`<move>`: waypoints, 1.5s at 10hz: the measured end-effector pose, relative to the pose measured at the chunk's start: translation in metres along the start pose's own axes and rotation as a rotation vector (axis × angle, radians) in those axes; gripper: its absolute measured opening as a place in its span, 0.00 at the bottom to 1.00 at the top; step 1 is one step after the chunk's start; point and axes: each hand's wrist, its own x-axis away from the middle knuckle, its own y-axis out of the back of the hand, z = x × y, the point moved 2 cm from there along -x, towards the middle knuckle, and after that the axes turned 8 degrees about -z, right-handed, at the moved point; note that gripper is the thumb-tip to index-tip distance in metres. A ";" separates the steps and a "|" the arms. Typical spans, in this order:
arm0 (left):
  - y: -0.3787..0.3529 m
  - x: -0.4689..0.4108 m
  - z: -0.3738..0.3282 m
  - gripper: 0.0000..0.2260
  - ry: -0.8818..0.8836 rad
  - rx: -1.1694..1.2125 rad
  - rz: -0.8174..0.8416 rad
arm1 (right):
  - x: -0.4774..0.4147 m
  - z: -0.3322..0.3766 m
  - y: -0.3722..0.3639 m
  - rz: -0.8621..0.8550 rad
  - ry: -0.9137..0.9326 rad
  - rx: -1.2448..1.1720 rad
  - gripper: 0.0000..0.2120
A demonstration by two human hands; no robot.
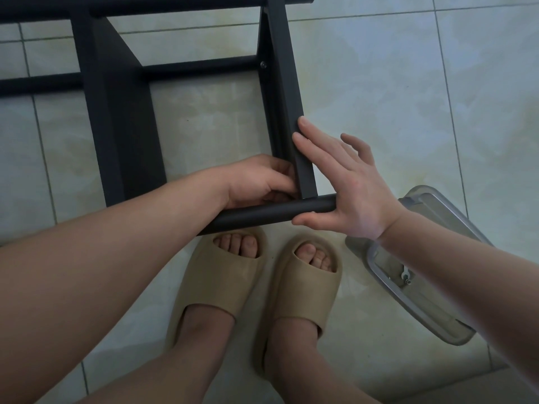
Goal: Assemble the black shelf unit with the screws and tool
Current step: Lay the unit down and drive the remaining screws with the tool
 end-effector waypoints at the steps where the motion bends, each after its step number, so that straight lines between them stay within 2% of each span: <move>1: 0.000 0.001 -0.002 0.05 0.004 0.070 0.034 | 0.000 0.000 0.000 0.004 -0.001 0.000 0.50; 2: 0.000 0.001 -0.002 0.04 0.025 0.108 0.069 | 0.000 0.000 0.001 0.008 -0.001 0.003 0.50; 3: -0.002 0.002 0.000 0.07 0.022 0.044 0.089 | 0.000 0.001 0.001 0.006 0.000 0.005 0.50; 5: -0.001 0.001 -0.001 0.07 0.013 0.016 0.006 | -0.001 0.002 0.002 0.007 0.000 0.003 0.49; 7: 0.000 0.001 -0.003 0.08 0.006 0.093 0.028 | 0.000 0.002 0.001 0.012 -0.007 -0.004 0.50; 9: 0.000 0.000 0.002 0.07 0.011 -0.049 -0.037 | 0.000 0.001 0.001 0.007 -0.004 -0.002 0.50; 10: 0.001 -0.001 0.001 0.04 0.012 -0.019 -0.049 | 0.000 0.001 0.000 0.010 -0.004 -0.001 0.50; 11: 0.000 -0.002 0.001 0.08 0.021 0.047 -0.031 | 0.000 0.001 0.001 0.009 -0.005 -0.001 0.50; 12: -0.001 0.000 -0.002 0.05 0.020 0.095 0.028 | -0.001 0.001 0.001 0.010 -0.008 -0.002 0.50; 14: -0.001 0.001 0.002 0.08 0.023 -0.035 0.015 | -0.001 0.003 0.002 0.004 -0.010 0.000 0.49; 15: -0.002 0.001 0.001 0.06 0.020 0.005 0.005 | -0.001 0.003 0.003 0.000 -0.007 0.011 0.49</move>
